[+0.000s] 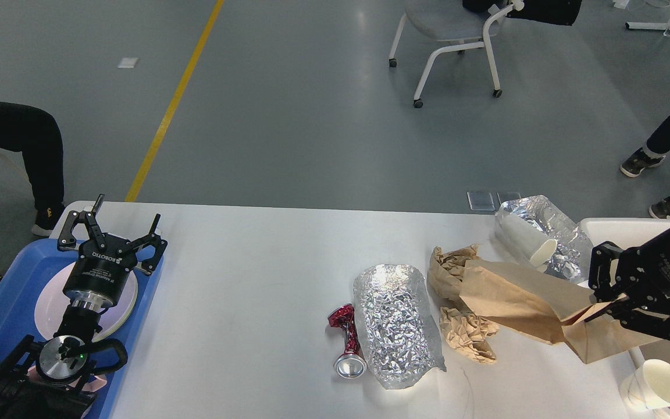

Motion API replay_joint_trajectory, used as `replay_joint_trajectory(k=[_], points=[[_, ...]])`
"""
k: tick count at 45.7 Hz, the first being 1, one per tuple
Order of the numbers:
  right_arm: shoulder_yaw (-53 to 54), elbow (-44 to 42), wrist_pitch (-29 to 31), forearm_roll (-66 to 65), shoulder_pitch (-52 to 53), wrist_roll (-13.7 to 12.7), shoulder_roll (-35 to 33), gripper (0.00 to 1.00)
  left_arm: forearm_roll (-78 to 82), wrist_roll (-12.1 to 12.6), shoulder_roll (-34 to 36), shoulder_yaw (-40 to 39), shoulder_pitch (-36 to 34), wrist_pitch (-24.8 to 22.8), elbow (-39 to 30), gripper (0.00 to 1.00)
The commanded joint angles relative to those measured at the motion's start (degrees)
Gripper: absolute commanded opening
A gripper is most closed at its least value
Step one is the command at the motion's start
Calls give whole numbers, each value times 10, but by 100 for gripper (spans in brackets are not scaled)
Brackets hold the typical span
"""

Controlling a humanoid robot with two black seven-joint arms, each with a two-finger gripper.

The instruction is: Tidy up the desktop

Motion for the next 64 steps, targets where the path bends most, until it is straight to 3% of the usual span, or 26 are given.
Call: replay_joint_trajectory(k=[1,8,18,28,34,40,46,61,64], points=[[-21,10,23,-6,41,0,23,0,0,-1,0,0,0,0,0,96],[-39,9,47,-41,81,0,55,0,0,0,0,0,0,0,0,96],[-41,-12,12,-82,87,0,54,0,0,0,0,0,0,0,0,96],[-53,-67,-70,-166,75,2,-16,0,0,0,0,0,0,0,0,96],[-52,-145,-80,-208,35,2,-95,0,0,0,0,0,0,0,0,96],[-30,-251,-97,-234,-45,2,-158,0,0,0,0,0,0,0,0,96],[38,-324,-158,-237,-169,3,-192,0,0,0,0,0,0,0,0,96],[208,-523,-247,-238,-462,5,-189,0,0,-1,0,0,1,0,0,96],[248,-601,-270,-238,-554,6,-167,0,0,-1,0,0,1,0,0,96]])
